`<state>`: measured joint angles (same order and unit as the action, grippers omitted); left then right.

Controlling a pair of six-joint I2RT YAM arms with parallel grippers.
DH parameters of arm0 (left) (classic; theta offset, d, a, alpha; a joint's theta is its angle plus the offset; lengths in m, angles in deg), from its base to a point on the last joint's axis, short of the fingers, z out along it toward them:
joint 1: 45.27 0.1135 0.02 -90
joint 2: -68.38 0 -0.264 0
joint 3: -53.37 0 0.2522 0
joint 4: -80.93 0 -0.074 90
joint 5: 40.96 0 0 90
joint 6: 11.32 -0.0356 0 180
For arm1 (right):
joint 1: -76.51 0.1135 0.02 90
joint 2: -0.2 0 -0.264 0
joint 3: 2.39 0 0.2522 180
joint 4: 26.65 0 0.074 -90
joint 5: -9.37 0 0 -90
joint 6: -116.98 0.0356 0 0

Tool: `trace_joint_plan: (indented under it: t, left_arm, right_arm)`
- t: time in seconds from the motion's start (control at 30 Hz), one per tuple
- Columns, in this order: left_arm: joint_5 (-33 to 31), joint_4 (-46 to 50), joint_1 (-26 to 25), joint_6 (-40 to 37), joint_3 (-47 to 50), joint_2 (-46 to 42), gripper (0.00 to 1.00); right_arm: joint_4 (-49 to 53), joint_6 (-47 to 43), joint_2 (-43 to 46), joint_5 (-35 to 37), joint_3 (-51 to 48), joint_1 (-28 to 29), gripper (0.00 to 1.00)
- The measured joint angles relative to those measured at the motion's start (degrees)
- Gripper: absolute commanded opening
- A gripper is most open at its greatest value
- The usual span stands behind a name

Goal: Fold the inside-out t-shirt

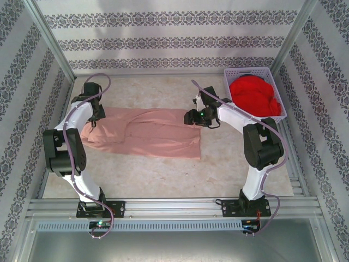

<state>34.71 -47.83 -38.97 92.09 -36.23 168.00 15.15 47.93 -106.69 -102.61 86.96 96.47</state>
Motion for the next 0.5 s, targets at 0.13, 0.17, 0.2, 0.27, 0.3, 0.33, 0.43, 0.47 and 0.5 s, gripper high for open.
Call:
trace_joint_plan:
  t: [0.13,0.17,0.2,0.27,0.3,0.33,0.43,0.47,0.5]
  left_arm:
    - [-1.3,4.0,-5.4,-0.1,-2.7,-0.8,0.0]
    - [-1.3,5.2,-7.3,-0.1,-3.7,-1.0,0.0]
    - [-1.2,6.2,-9.1,-0.1,-4.6,-1.2,0.0]
    - [-1.2,8.6,-12.7,0.2,-6.4,-1.7,0.0]
    - [-1.1,9.7,-14.4,0.4,-7.1,-2.0,0.0]
    - [-0.9,10.8,-16.1,0.8,-7.8,-2.2,0.0]
    - [0.4,14.3,-20.9,2.2,-10.0,-2.4,0.0]
    - [1.3,15.3,-22.4,2.8,-10.9,-2.4,0.0]
    - [2.3,16.3,-23.9,3.5,-11.6,-2.4,0.0]
  right_arm:
    - [0.9,-0.2,0.1,0.3,0.0,-0.3,0.6]
    - [1.1,-0.2,0.3,0.5,0.0,-0.5,0.6]
    - [1.2,-0.2,0.5,0.7,0.0,-0.8,0.6]
    - [1.6,-0.2,1.1,1.2,0.0,-1.5,0.6]
    - [1.8,-0.2,1.5,1.4,0.0,-1.9,0.6]
    - [2.0,-0.2,1.8,1.6,0.0,-2.1,0.6]
    - [2.5,-0.2,2.6,2.1,0.0,-2.8,0.6]
    - [2.6,-0.2,2.8,2.2,-0.1,-3.0,0.6]
    - [2.6,-0.2,3.0,2.3,-0.3,-3.2,0.6]
